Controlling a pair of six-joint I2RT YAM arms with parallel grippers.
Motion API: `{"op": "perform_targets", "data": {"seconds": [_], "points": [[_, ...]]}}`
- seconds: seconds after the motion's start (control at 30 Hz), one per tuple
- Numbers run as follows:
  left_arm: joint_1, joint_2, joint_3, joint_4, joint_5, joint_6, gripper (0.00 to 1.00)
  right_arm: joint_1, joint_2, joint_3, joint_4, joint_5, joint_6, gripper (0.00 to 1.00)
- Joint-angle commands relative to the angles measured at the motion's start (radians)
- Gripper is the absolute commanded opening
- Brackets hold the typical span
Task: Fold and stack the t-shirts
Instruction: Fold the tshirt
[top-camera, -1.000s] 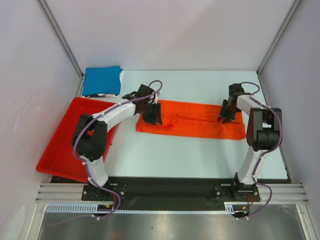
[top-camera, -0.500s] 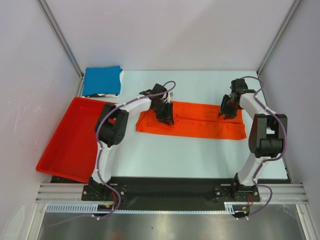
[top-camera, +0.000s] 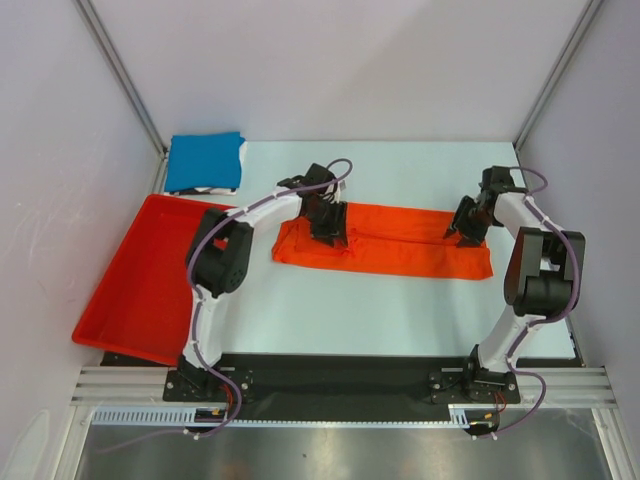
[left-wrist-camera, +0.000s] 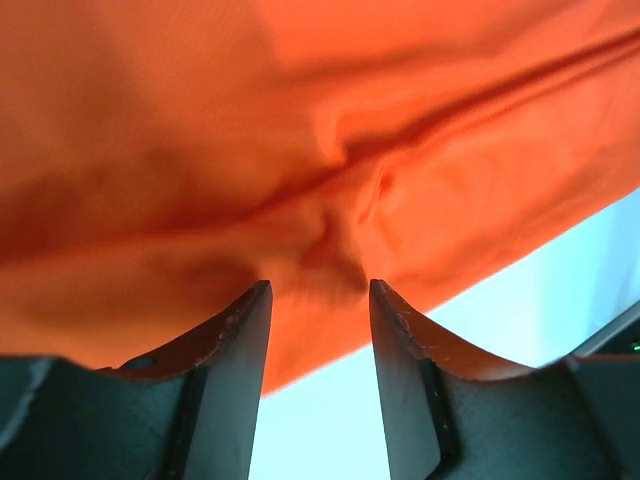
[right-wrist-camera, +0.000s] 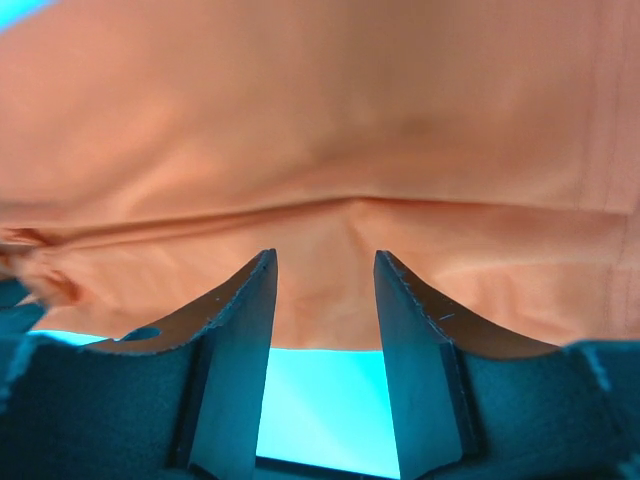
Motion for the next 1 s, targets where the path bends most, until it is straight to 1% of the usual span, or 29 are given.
{"op": "perform_targets", "data": {"seconds": [0.0, 0.03, 0.07, 0.13, 0.17, 0.23, 0.27, 0.3, 0.47, 0.57, 0.63, 0.67, 0.73, 0.8, 0.83, 0.87, 0.9, 0.97], "points": [[0.0, -0.174, -0.063, -0.043, -0.082, 0.054, 0.5, -0.046, -0.045, -0.044, 0.006, 0.006, 0.01, 0.5], [0.003, -0.197, -0.088, -0.045, -0.106, 0.065, 0.5, -0.058, -0.048, -0.05, 0.007, 0.008, 0.004, 0.5], [0.011, -0.253, -0.132, -0.051, -0.116, 0.069, 0.52, -0.076, -0.051, -0.059, 0.007, 0.009, -0.001, 0.51], [0.017, -0.315, -0.172, -0.058, -0.143, 0.079, 0.55, -0.099, -0.068, -0.068, 0.006, 0.015, -0.009, 0.56], [0.022, -0.37, -0.215, -0.067, -0.154, 0.085, 0.57, -0.11, -0.074, -0.073, 0.01, 0.011, -0.016, 0.59], [0.025, -0.427, -0.255, -0.081, -0.194, 0.077, 0.59, -0.144, -0.091, -0.088, 0.029, -0.008, -0.024, 0.93], [0.036, -0.451, -0.304, -0.081, -0.198, 0.074, 0.62, -0.153, -0.094, -0.088, 0.037, -0.029, -0.026, 1.0], [0.042, -0.499, -0.332, -0.078, -0.197, 0.066, 0.63, -0.162, -0.095, -0.082, 0.043, -0.034, -0.032, 1.0], [0.14, -0.583, -0.52, -0.028, -0.098, 0.017, 0.65, -0.135, -0.089, -0.023, 0.119, -0.037, -0.044, 1.0], [0.175, -0.616, -0.59, 0.001, -0.061, 0.004, 0.63, -0.072, -0.02, 0.057, 0.161, -0.081, -0.116, 1.0], [0.19, -0.649, -0.616, 0.017, -0.065, -0.009, 0.62, -0.021, 0.024, 0.126, 0.188, -0.098, -0.174, 1.0], [0.197, -0.668, -0.643, 0.026, -0.07, -0.015, 0.61, -0.004, 0.056, 0.141, 0.207, -0.112, -0.19, 0.98], [0.212, -0.7, -0.676, 0.058, -0.085, -0.033, 0.6, 0.029, 0.089, 0.18, 0.268, -0.13, -0.205, 0.92], [0.243, -0.744, -0.723, 0.086, -0.071, -0.046, 0.58, 0.081, 0.139, 0.238, 0.322, -0.179, -0.24, 0.85], [0.249, -0.751, -0.732, 0.107, -0.065, -0.052, 0.58, 0.101, 0.161, 0.264, 0.323, -0.16, -0.26, 0.84], [0.261, -0.745, -0.736, 0.109, -0.057, -0.05, 0.57, 0.14, 0.194, 0.34, 0.317, -0.144, -0.297, 0.84], [0.261, -0.735, -0.734, 0.109, -0.056, -0.05, 0.56, 0.148, 0.261, 0.384, 0.302, -0.143, -0.309, 0.84], [0.264, -0.722, -0.725, 0.113, -0.054, -0.055, 0.55, 0.163, 0.348, 0.502, 0.21, -0.118, -0.347, 0.84]]}}
